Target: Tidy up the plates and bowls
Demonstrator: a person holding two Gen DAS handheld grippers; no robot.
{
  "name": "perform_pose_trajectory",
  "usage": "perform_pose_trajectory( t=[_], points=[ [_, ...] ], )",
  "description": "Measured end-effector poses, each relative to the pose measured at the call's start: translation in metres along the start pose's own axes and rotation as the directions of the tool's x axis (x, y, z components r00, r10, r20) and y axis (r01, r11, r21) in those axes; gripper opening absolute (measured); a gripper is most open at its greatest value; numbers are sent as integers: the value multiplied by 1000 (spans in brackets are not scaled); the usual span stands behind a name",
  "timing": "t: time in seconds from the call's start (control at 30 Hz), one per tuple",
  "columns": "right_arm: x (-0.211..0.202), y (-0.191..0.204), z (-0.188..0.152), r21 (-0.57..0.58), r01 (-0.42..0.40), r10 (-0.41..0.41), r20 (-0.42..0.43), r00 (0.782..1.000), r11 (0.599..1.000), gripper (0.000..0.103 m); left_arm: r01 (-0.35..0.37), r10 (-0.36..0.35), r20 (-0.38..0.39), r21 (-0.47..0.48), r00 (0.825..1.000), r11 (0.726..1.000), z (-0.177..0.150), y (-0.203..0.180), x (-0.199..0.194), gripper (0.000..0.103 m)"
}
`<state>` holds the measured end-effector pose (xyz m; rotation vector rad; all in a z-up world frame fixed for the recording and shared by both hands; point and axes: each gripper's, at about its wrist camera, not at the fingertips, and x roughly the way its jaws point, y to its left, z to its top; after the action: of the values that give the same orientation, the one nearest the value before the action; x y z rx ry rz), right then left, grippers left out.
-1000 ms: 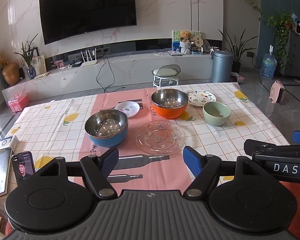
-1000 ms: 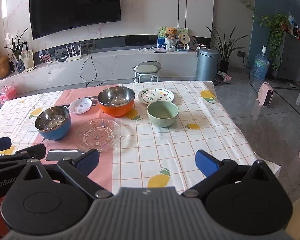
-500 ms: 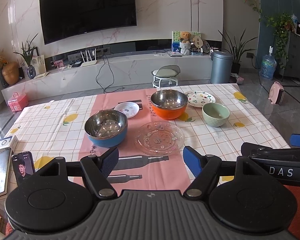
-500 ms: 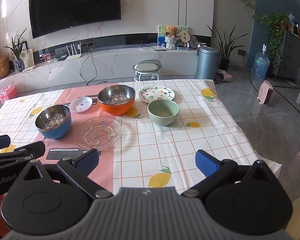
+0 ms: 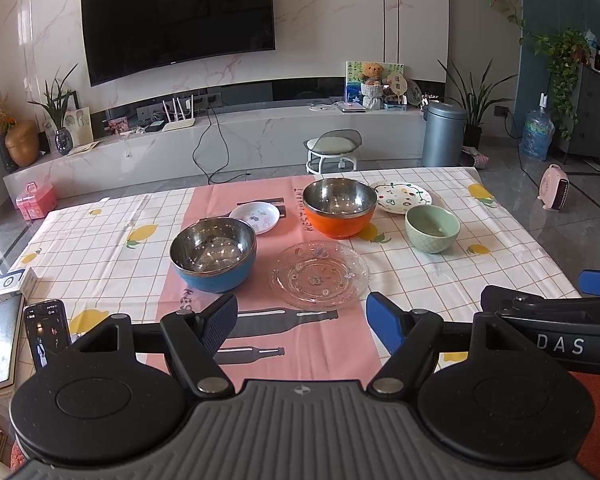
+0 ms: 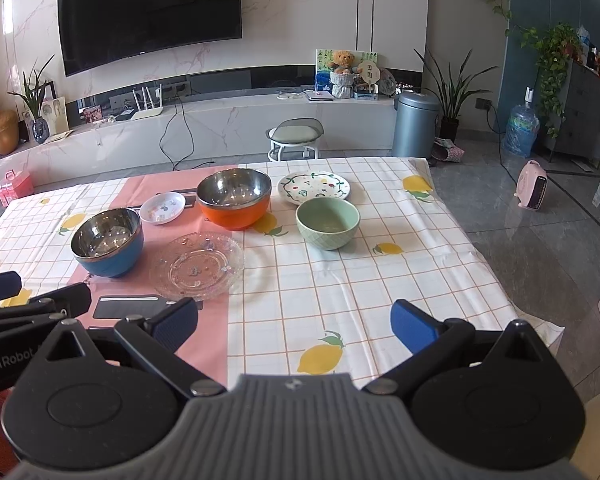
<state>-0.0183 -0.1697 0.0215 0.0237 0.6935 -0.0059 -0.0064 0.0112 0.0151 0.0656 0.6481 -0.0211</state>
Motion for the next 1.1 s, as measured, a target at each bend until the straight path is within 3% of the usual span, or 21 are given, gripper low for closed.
perform_pose_trajectory(
  t=[1.1],
  points=[
    [2, 2, -2, 0, 2, -2, -9, 1000, 1000, 100, 7, -7, -6, -27, 1000, 1000, -6, 4, -1, 86]
  ],
)
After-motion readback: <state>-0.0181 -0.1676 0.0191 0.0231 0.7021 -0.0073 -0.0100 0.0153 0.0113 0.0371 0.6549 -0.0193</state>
